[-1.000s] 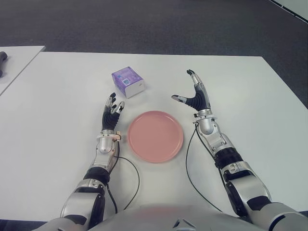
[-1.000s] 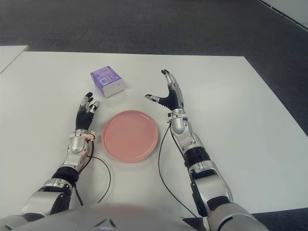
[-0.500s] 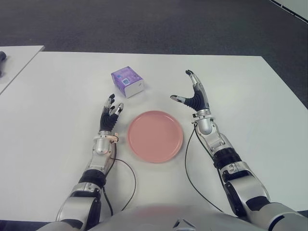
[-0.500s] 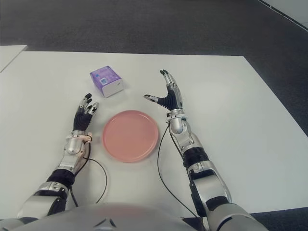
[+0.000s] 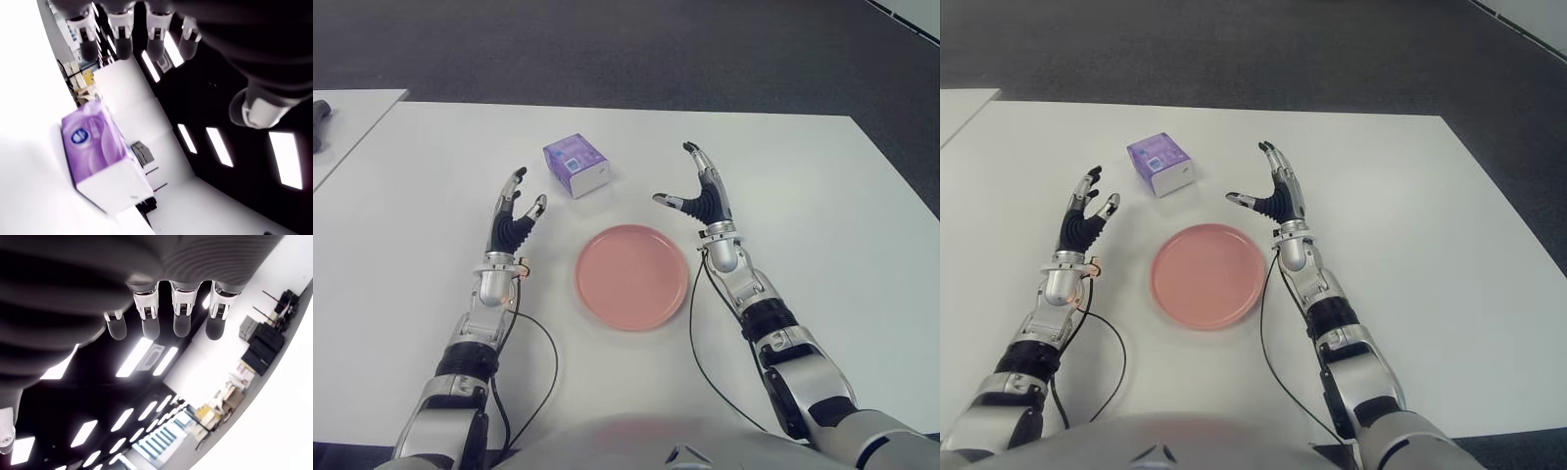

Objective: Put the tissue paper into the plate.

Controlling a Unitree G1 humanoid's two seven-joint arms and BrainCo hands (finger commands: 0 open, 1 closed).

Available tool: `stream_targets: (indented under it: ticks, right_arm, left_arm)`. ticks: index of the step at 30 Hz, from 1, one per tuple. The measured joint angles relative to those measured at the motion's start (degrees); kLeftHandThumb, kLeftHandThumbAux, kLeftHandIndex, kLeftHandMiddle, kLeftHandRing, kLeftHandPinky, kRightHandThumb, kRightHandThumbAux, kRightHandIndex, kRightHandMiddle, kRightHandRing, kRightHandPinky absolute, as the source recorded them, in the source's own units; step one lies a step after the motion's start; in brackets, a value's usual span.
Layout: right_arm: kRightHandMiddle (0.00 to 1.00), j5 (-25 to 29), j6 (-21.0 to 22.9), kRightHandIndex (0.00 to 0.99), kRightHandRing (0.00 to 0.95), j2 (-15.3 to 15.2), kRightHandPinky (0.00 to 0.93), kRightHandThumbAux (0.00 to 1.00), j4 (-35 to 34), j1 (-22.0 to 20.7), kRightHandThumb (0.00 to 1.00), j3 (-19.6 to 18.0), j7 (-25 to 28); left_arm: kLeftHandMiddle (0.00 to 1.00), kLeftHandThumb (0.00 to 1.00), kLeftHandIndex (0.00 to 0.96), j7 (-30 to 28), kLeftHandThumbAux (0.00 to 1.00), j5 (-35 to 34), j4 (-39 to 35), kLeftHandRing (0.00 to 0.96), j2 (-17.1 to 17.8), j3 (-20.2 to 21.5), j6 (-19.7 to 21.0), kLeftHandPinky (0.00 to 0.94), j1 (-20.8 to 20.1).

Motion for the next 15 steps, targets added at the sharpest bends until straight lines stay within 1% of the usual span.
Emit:
stream_targets:
  ticks: [5, 15]
  right_arm:
    - [0.000, -0.06, 0.15, 0.000, 0.000, 0.02, 0.000, 0.508, 0.11, -0.07, 0.138, 0.00, -0.17]
    - [0.000, -0.08, 0.18, 0.000, 0.000, 0.24, 0.000, 0.508, 0.18, -0.07, 0.138, 0.08, -0.48]
  left_arm:
    - [0.000, 0.000, 0.000, 0.00, 0.464, -0.12, 0.04, 0.000, -0.40, -0.02, -0.01, 0.000, -0.22]
    - [0.000, 0.000, 0.000, 0.00, 0.500, -0.63, 1.16, 0.000, -2.36, -0.20, -0.29, 0.000, -0.22]
